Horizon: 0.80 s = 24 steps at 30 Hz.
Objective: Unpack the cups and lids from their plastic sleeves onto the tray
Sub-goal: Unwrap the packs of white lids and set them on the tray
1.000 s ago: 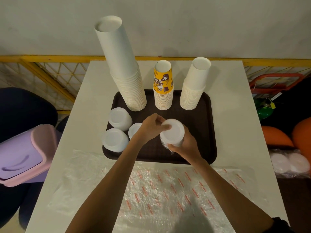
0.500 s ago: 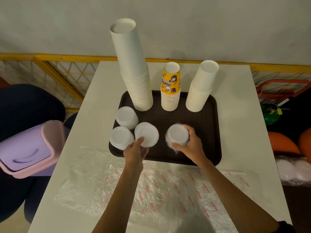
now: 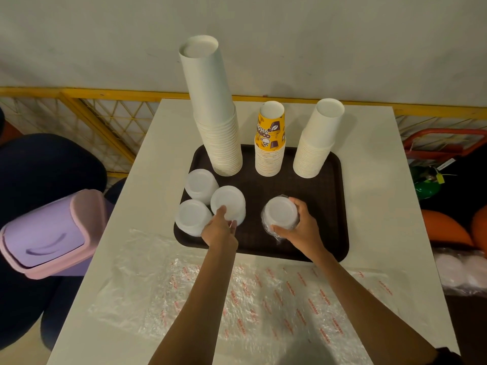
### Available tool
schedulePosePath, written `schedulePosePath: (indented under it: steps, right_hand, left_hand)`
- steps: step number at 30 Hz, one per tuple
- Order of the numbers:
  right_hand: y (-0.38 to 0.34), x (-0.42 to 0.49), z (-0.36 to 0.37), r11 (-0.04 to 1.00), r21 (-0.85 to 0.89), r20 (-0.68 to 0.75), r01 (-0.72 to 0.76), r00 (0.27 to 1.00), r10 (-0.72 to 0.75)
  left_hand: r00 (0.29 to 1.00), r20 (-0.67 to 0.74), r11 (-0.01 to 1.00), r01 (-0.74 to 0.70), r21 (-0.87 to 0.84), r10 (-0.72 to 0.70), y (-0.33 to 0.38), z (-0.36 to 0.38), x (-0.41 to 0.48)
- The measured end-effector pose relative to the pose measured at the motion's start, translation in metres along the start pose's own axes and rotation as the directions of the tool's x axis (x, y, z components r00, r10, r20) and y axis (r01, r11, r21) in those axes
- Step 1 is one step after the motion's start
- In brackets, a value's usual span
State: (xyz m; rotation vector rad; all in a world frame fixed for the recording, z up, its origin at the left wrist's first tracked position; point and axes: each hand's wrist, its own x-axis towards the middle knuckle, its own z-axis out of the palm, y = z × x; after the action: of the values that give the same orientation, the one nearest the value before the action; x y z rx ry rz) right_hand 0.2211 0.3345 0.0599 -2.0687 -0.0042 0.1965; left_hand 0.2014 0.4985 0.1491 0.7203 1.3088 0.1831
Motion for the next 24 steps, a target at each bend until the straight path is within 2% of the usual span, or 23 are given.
schedulePosePath:
  steps: [7, 14, 24]
  right_hand:
    - [0.003, 0.001, 0.001, 1.000, -0.004, 0.007, -0.016, 1.000, 0.016]
    - [0.003, 0.002, 0.002, 1.000, 0.002, 0.010, -0.002, 1.000, 0.002]
    - [0.004, 0.001, 0.001, 1.000, 0.002, 0.012, 0.014, 1.000, -0.014]
  left_hand:
    - [0.994, -0.097, 0.989, -0.038, 0.140, 0.052, -0.004, 0.010, -0.002]
    - [0.985, -0.129, 0.986, -0.102, 0.129, 0.118, -0.009, 0.009, 0.002]
    - [0.988, -0.135, 0.996, -0.067, 0.065, 0.075, -0.016, 0.008, 0.012]
